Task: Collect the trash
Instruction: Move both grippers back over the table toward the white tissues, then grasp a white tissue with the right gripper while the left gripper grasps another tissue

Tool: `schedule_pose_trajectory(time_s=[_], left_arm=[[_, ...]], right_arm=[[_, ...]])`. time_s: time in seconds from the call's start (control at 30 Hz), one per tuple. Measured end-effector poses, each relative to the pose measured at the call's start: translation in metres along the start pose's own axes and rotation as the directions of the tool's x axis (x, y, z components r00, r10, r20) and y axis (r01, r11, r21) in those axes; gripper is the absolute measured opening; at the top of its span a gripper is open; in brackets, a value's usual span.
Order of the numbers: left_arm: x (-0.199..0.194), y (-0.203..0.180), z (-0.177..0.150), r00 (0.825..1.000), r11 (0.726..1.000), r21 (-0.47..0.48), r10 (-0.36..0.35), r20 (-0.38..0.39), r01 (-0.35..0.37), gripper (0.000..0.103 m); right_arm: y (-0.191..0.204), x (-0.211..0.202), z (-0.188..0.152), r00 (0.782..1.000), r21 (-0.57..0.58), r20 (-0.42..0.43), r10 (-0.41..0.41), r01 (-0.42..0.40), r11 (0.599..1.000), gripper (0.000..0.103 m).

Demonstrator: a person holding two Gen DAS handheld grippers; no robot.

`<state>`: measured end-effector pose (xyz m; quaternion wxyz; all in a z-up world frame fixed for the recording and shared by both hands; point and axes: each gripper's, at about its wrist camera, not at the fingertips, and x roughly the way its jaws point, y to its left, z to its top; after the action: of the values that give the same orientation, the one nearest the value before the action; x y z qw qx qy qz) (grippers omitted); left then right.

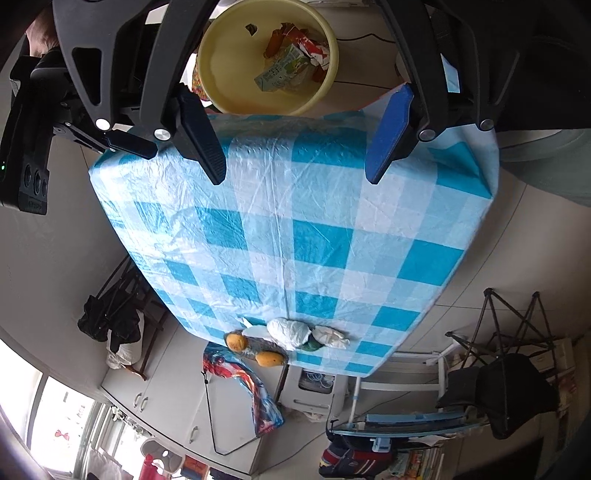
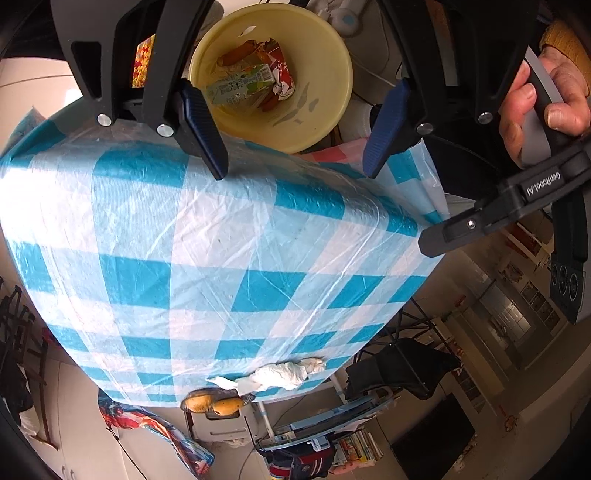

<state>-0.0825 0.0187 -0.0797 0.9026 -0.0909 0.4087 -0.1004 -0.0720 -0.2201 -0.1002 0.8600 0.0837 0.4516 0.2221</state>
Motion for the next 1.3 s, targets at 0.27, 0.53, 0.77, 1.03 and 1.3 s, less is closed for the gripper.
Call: schedule_pose_trajectory(time_s=[0.27,0.53,0.77,1.03,1.3], left_arm=[[0.01,0.021,0.061,0.998,0.997,-0.061,0.043,0.041,-0.04,0.074],[0.059,0.038,0.125,0.996,0.991,-0.108,0.082,0.035,-0.078,0.074],[0.107,0.048,0.152,0.994,0.979,-0.175,0.109,0.008,-0.105,0.075],[0.143,0.061,0.176,0.992,0.958,-0.258,0.126,0.0,-0.121,0.074],[0.171,0.076,0.195,0.991,0.928,-0.348,0.136,-0.007,-0.13,0.074]], right_arm=[[-0.003,0.011,0.066,0.999,-0.106,0.029,-0.026,0.029,0.994,0.072],[-0.001,0.046,0.136,0.998,-0.204,0.053,-0.032,0.042,0.978,0.072],[0.015,0.092,0.173,0.999,-0.288,0.052,-0.01,0.024,0.957,0.071],[0.004,0.125,0.195,0.999,-0.248,0.044,-0.003,0.014,0.969,0.065],[0.002,0.142,0.207,0.999,-0.243,0.034,-0.015,0.023,0.97,0.063]])
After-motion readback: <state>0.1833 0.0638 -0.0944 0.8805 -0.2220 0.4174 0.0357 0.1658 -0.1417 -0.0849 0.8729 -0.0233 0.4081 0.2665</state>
